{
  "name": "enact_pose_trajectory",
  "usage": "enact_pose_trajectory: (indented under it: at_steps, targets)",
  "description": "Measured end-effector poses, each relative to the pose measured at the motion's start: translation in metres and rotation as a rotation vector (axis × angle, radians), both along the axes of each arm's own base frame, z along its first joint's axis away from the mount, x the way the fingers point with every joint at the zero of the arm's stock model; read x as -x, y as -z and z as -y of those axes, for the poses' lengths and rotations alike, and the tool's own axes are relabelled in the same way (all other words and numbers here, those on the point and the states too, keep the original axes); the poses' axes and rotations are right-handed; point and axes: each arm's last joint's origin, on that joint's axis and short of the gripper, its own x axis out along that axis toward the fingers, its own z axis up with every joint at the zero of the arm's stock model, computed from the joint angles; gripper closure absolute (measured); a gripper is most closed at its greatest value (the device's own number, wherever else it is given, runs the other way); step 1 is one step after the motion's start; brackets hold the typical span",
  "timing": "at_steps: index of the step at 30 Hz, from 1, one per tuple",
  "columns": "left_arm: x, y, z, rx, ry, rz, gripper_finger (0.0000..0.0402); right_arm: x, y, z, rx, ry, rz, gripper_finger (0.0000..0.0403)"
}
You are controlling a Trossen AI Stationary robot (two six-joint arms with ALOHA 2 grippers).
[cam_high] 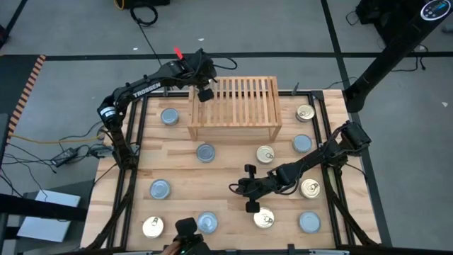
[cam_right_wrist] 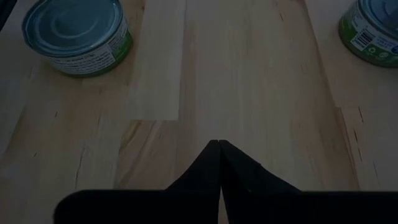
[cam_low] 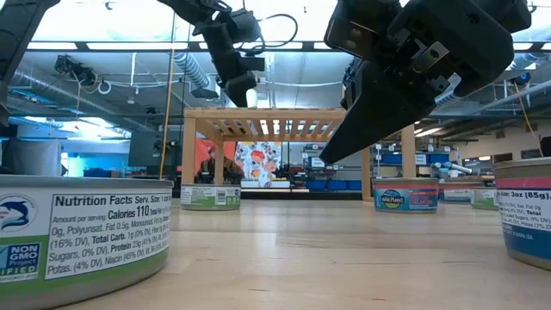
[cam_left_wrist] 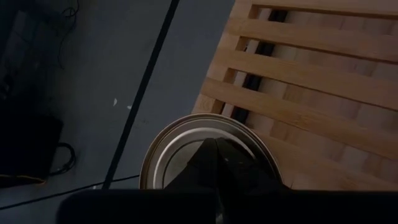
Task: Stack canned seafood by type on shelf
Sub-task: Put the blue pink tuna can on the shelf
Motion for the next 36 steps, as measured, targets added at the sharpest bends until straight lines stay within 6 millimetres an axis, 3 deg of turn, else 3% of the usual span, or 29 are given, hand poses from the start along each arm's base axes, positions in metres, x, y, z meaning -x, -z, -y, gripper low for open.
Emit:
enact_pose_trajectory:
  at_steps: [21, 29, 36]
  targets:
    - [-0.001, -0.002, -0.004, -0.016, 0.012, 0.037, 0.0401, 0.0, 0.0, 0.0, 0.0, 0.0, 0.0, 0.0386]
    - [-0.015, 0.011, -0.01, -0.008, 0.026, 0.043, 0.0401, 0.0, 0.0, 0.0, 0.0, 0.0, 0.0, 0.0391]
    - [-0.018, 0.01, -0.009, -0.022, 0.04, 0.06, 0.0401, 0.0, 0.0, 0.0, 0.001, 0.0, -0.003, 0.0384]
